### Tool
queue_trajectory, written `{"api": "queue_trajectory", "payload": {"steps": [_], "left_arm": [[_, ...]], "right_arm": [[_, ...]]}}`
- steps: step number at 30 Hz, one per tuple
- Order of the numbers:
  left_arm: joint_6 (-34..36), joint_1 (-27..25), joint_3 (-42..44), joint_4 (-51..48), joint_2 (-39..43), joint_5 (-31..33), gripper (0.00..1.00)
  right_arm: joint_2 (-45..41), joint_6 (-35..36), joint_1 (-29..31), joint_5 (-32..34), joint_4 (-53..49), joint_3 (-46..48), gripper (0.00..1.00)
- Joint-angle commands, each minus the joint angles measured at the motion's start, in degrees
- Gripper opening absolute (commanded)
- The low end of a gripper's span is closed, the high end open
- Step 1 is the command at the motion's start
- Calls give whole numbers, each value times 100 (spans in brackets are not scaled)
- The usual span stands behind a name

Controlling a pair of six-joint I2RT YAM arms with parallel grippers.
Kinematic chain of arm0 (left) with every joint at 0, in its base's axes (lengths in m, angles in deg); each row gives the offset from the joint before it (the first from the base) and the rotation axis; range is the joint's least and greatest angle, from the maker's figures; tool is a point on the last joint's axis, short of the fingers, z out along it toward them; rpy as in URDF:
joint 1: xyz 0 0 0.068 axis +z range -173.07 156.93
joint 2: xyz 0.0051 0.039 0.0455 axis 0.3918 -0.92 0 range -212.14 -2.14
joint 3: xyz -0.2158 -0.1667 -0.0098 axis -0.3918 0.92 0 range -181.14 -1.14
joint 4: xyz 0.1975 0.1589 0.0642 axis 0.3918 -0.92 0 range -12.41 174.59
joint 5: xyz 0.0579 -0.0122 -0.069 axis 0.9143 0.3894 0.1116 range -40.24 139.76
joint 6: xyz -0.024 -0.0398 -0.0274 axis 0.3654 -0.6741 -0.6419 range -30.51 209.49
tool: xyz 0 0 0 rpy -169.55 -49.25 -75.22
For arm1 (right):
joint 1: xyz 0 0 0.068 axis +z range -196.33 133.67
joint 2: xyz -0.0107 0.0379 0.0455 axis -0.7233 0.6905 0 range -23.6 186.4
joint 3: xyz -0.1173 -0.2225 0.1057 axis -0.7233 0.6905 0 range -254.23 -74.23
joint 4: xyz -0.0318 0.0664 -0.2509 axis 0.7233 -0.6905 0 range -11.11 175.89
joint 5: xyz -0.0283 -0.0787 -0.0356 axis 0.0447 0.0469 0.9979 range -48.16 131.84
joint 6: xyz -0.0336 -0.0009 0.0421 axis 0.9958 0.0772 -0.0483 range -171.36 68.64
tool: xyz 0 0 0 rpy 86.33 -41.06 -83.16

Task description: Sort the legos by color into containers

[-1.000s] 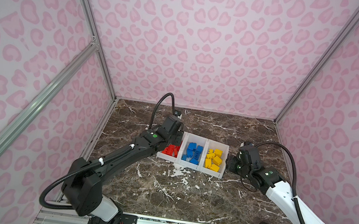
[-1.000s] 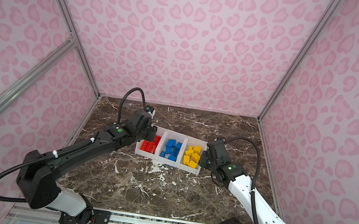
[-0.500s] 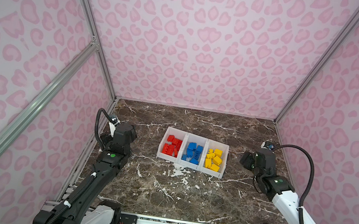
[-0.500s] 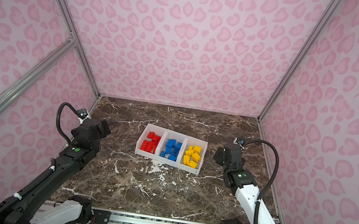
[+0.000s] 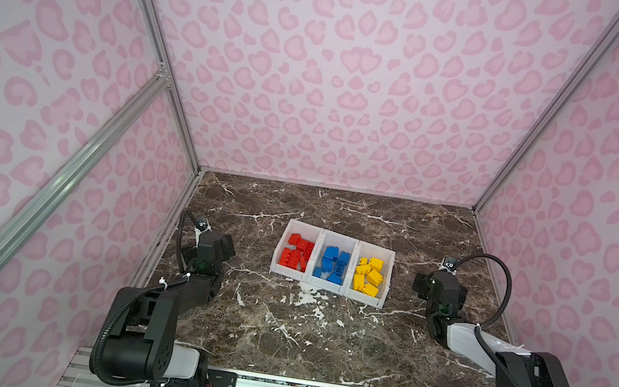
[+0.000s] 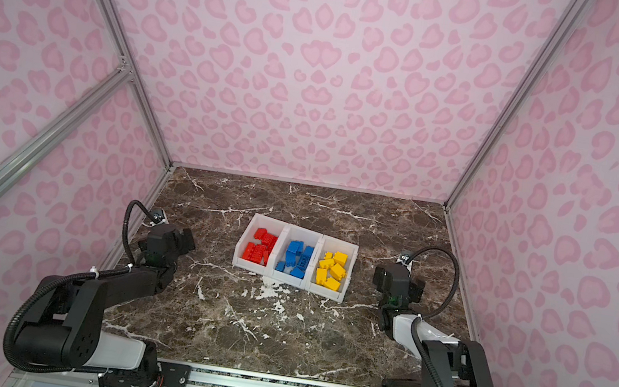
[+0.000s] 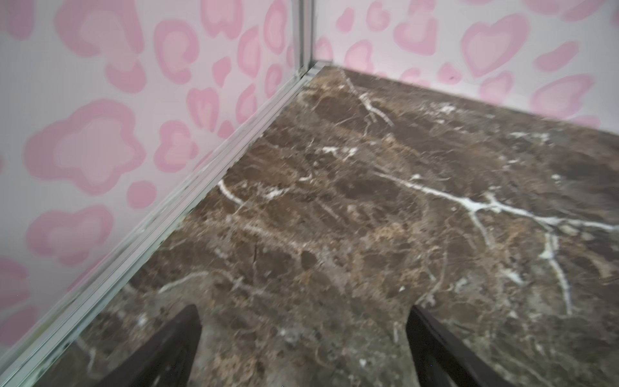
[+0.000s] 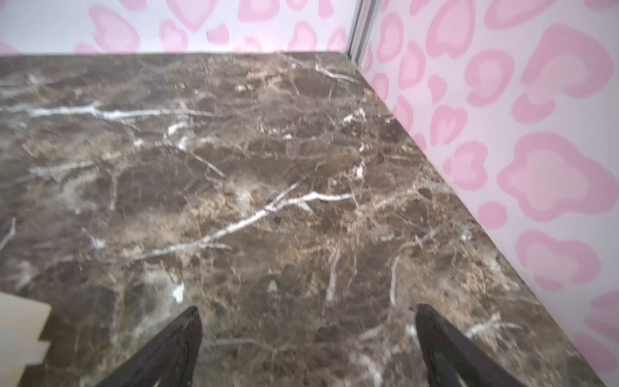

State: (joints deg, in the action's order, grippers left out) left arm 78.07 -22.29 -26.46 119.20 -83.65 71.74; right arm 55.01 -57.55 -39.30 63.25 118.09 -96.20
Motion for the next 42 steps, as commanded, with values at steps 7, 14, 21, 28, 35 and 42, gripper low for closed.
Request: {"api": "queue_trajectory", "payload": {"steps": [7,14,21,28,35,42], "left_arm": [[805,21,684,2371,-364,-1628,97],[815,17,634,2239,-360,-1627,97],[828,10,688,2279,-328,-1620,97],[828,6,679,2265,-329,-1618,97],[826,2,672,2258,-330,-1623,97],[826,5,676,2261,-324,-1626,97]], "right_arm": [[780,291,-243,-84,2535,526,100],[1089,206,-405,-235,2807,403,100],[927,199,-396,-241,2295,272,100],[957,237,-387,-219,2444,308,100],[932,233,-387,-223,2379,295,100],[946,229,-391,-224,2379,297,100]]}}
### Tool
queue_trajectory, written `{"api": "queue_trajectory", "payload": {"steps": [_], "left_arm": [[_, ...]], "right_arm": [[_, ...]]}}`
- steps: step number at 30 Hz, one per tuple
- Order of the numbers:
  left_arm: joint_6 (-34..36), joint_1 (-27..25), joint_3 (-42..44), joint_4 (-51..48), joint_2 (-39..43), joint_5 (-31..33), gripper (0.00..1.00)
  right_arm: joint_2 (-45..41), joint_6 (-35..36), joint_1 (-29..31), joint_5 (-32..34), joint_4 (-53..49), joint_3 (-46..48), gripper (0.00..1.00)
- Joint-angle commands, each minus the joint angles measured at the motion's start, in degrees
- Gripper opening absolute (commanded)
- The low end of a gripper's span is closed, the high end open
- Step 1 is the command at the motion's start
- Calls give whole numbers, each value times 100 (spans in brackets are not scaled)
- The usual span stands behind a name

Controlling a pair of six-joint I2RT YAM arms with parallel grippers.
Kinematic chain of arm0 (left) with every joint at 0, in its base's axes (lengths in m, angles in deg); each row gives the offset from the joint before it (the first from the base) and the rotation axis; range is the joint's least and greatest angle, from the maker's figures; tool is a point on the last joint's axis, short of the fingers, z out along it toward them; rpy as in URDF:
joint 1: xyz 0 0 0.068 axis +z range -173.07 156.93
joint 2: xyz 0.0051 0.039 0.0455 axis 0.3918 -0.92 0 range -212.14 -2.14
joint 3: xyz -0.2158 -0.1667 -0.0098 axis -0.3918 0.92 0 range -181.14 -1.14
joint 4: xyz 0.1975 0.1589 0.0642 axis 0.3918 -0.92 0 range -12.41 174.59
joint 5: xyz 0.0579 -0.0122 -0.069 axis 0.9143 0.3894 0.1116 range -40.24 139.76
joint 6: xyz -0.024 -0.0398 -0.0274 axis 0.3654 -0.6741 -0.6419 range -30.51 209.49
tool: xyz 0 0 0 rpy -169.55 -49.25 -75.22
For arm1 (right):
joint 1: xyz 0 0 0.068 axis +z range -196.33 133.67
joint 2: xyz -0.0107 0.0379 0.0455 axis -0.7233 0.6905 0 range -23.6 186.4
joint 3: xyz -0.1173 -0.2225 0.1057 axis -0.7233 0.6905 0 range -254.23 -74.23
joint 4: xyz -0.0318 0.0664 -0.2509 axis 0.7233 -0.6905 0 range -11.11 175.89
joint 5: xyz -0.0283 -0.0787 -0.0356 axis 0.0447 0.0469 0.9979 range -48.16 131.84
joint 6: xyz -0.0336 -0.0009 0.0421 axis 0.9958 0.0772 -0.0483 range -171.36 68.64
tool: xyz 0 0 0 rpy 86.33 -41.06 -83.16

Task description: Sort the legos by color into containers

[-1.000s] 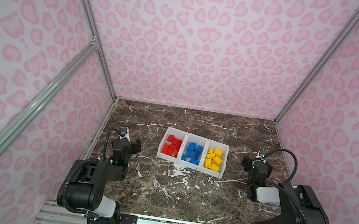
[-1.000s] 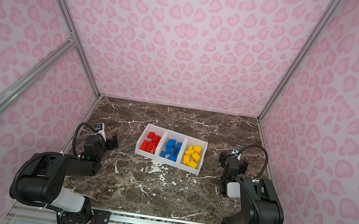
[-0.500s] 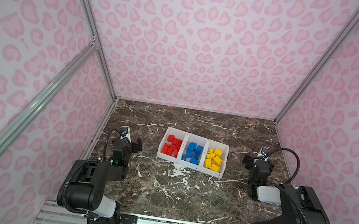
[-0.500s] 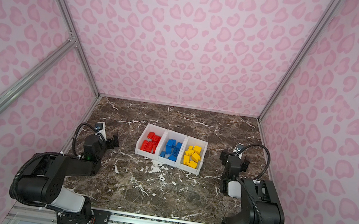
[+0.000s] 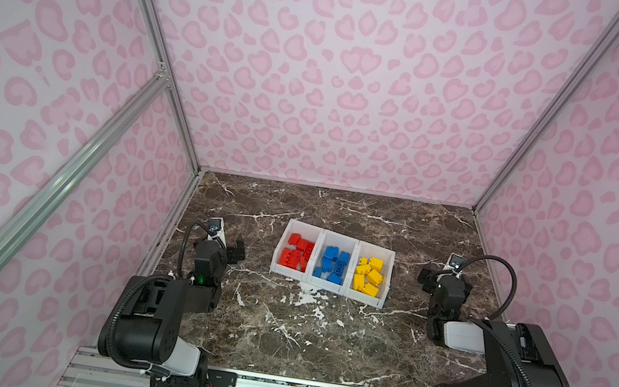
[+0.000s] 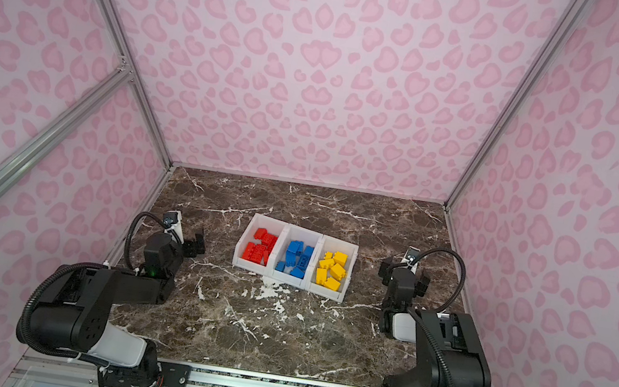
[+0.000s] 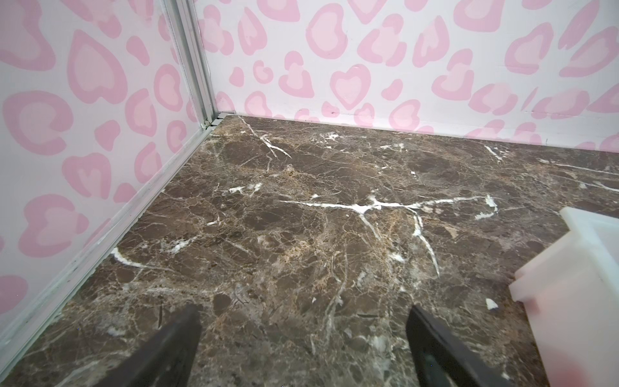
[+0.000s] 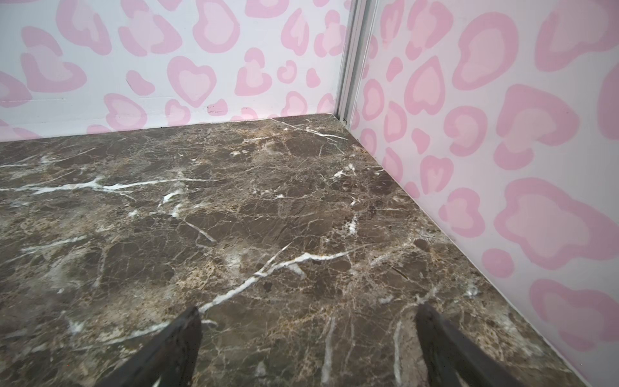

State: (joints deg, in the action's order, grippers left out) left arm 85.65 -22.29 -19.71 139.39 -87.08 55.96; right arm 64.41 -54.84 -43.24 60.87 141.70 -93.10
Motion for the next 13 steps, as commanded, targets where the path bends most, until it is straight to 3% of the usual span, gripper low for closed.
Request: {"api": "queue_trajectory", "payload": {"steps": [1,13], "left_arm": [[67,3,-6,241,18,-44,97],[79,3,-23,206,5,-53,97]], "right_arm": [[1,-40,9,20,19,-12,100],[6,-47,7,14,13,-21,100]]}}
